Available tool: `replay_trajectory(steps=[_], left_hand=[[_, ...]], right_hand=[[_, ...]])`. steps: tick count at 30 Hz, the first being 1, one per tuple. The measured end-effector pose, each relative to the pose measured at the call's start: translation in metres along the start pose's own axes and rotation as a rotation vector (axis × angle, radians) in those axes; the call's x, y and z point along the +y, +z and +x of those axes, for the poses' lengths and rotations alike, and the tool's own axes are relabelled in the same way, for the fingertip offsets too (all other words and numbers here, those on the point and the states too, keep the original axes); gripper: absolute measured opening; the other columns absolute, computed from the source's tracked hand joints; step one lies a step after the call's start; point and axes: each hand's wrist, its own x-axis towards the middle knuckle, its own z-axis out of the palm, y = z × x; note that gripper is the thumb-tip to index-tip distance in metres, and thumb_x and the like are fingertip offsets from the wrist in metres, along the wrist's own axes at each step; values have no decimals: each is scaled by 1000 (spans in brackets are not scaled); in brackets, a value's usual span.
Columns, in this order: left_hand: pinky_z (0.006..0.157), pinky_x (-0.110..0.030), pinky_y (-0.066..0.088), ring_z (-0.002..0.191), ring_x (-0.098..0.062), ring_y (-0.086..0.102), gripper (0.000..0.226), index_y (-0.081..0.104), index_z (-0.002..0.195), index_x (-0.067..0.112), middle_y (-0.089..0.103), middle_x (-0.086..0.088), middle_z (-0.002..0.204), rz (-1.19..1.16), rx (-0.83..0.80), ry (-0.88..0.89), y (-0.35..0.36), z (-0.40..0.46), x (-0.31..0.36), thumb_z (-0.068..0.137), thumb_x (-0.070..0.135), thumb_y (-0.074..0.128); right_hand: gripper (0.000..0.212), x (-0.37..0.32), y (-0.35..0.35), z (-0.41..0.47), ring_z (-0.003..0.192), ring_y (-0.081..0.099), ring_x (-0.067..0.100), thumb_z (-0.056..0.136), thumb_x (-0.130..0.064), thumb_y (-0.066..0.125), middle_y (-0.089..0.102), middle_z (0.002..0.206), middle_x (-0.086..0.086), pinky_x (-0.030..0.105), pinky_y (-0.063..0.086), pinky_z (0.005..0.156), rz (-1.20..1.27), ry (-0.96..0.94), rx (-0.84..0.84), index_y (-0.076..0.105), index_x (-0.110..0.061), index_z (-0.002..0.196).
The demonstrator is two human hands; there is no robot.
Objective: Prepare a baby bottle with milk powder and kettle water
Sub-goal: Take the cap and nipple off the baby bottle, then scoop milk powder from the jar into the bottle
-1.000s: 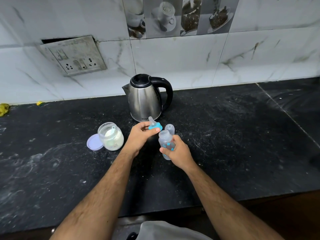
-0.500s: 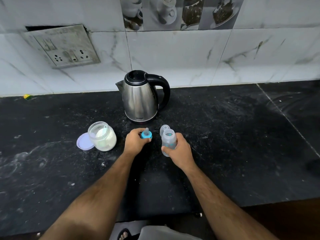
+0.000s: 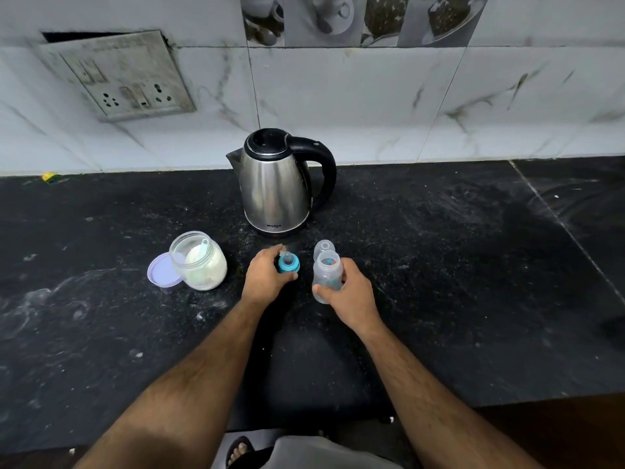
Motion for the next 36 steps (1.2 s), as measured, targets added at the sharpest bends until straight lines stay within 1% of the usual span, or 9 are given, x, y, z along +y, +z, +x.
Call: replay_trajectory(steps=[3,6,10,12,17,22,26,32,36], left_hand=[[97,-31,48,102,-13,62,62,60,132,15,65,-1,119,-49,78,24,-9,-14,-2,74,15,83],[86,-25,52,79,-2,61,32,71,112,17,68,3,104,-111,142,58,-18,-35,-6,81,12,77],[77,-10,47,78,-2,63,24,73,110,17,72,7,102,-189,79,56,-32,-63,-22,86,10,72],[81,-14,49,83,-6,67,26,72,112,17,73,8,103,-222,28,56,-41,-73,-31,88,8,70],[79,-21,53,74,3,64,33,72,116,22,76,12,98,-255,-7,49,-62,-85,-51,88,6,67],[85,-38,58,74,-6,64,33,72,113,23,77,6,94,-271,8,-10,-79,-83,-65,86,5,68],[87,-40,58,77,-7,67,32,72,115,17,76,5,98,-291,-20,-19,-82,-81,-70,86,4,69],[92,-40,56,89,-16,72,34,69,119,13,76,2,103,-343,-73,-28,-84,-80,-76,87,1,67],[91,-42,57,91,-14,71,28,70,115,15,74,1,99,-389,-7,-77,-91,-78,-82,88,7,69]], right_hand=[[46,-4,6,-1,93,59,4,69,-22,86,62,105,-10,11,42,73,-12,-25,-7,57,-27,103],[45,-9,18,-2,97,61,11,66,-24,87,64,106,-4,26,50,83,-44,-52,-19,63,-20,104],[47,-22,40,-6,95,64,11,64,-24,88,70,101,-8,31,52,84,-43,-85,-87,65,-20,105],[49,-30,52,-8,96,65,11,65,-20,88,71,102,-7,28,51,84,-31,-92,-116,66,-20,108],[43,-48,84,-10,89,63,5,68,-13,86,68,95,-13,8,40,69,-21,-82,-200,64,-21,103],[50,-61,110,-11,96,63,10,67,-11,86,68,102,-9,16,44,76,-42,-62,-216,64,-20,110],[50,-63,117,-14,94,61,8,66,-11,87,65,99,-12,9,39,71,-72,-49,-189,64,-19,109],[53,-62,120,-19,104,64,16,69,-11,84,70,111,-2,25,48,88,-109,-37,-182,62,-16,117],[72,-63,110,-18,128,54,25,76,-12,77,57,139,9,41,43,107,-241,0,-241,47,-11,142]])
